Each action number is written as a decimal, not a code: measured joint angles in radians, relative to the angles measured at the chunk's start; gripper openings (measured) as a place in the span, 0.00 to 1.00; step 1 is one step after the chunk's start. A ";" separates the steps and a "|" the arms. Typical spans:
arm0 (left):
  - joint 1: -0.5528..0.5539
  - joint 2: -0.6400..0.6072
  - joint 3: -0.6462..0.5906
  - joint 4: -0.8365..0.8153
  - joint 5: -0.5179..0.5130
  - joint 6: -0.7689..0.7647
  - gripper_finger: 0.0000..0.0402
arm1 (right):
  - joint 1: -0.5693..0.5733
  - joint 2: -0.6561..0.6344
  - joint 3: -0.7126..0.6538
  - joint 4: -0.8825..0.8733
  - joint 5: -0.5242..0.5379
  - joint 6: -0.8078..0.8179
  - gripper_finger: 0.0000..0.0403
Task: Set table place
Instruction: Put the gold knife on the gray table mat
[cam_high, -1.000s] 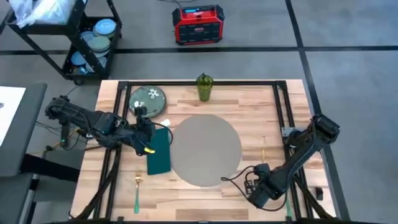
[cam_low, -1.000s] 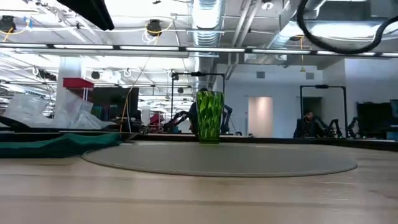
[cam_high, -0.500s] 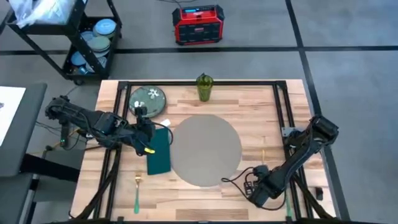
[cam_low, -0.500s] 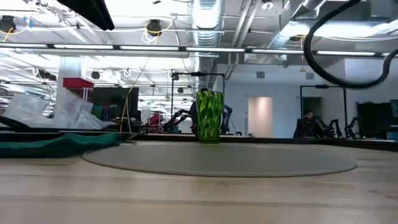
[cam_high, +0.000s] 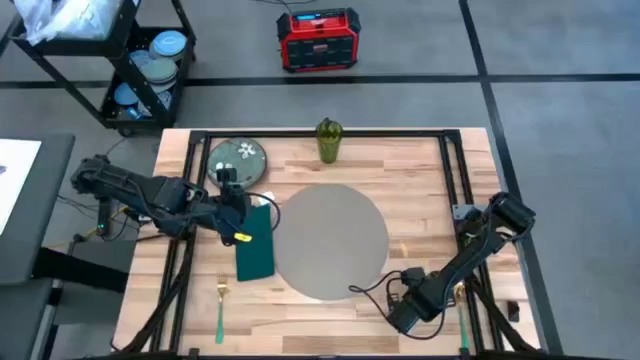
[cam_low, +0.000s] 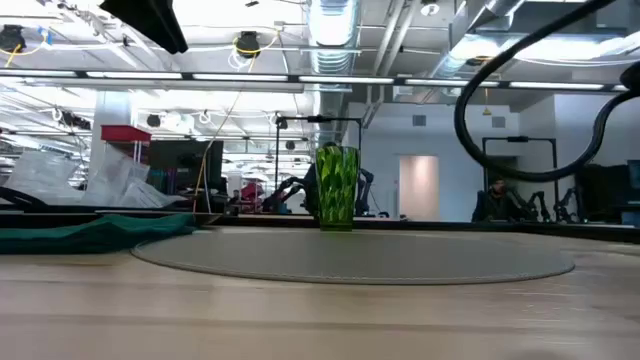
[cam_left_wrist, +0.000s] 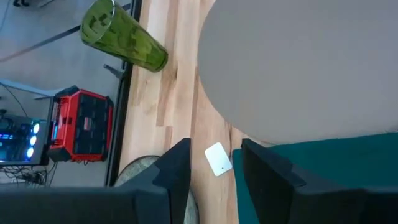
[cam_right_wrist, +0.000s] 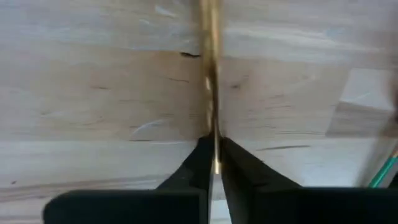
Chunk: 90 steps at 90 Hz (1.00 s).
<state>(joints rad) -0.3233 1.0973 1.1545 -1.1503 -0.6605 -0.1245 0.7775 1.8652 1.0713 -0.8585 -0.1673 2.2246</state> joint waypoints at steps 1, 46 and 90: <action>0.000 0.000 0.000 -0.001 0.000 0.000 0.31 | 0.000 0.000 0.000 0.001 0.000 0.000 0.01; 0.001 0.000 0.000 -0.012 -0.001 0.008 0.31 | -0.044 0.007 0.145 -0.186 0.198 -0.051 0.00; 0.000 0.000 0.000 -0.045 -0.001 -0.014 0.31 | -0.202 0.003 0.246 -0.217 0.336 -0.312 0.00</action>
<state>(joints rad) -0.3229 1.0973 1.1545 -1.1952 -0.6613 -0.1382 0.5752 1.8683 1.3170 -1.0760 0.1687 1.9128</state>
